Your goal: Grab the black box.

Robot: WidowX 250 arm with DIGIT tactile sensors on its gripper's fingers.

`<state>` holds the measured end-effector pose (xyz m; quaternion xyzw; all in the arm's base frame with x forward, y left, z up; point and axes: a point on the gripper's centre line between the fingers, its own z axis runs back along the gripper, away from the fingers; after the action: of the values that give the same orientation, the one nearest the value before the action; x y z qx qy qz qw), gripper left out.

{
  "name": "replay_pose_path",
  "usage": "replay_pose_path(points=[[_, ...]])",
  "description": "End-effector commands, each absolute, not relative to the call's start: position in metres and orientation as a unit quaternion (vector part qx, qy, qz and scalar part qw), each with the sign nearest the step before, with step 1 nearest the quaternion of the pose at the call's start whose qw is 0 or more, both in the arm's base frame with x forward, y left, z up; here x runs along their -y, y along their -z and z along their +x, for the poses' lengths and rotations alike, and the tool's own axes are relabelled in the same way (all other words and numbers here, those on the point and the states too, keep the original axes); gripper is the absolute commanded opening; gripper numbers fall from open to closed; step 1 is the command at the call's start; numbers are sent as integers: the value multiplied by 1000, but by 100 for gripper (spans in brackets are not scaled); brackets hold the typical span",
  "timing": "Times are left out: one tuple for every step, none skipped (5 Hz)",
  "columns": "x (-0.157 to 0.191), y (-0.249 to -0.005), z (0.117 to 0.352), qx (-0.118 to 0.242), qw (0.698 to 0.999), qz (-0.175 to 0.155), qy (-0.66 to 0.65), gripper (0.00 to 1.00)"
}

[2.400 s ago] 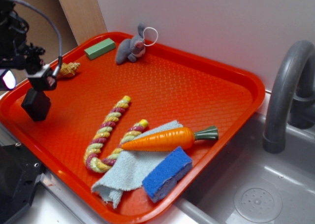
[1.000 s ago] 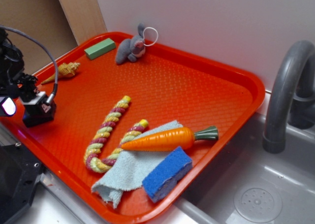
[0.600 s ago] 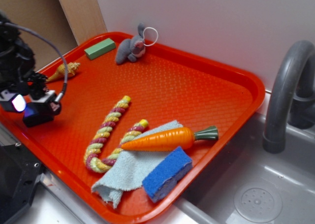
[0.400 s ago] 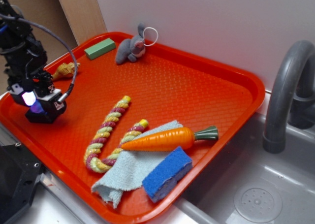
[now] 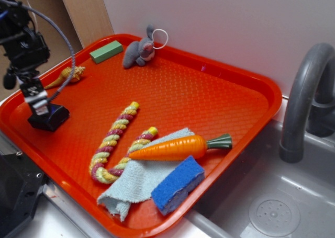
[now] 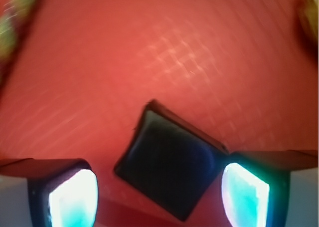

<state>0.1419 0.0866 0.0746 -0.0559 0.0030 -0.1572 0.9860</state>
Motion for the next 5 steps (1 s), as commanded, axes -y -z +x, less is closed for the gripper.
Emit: replay_pose_path(points=[[-94,-80,153,85,931,26,355,100],[-87,-69,151,113,928,28,355,100],[-87,-52,160,87,906,52,410,100],[-96,-47,163,40,910,63,408,100],[-98,-52,164,15,902,73,425,100]])
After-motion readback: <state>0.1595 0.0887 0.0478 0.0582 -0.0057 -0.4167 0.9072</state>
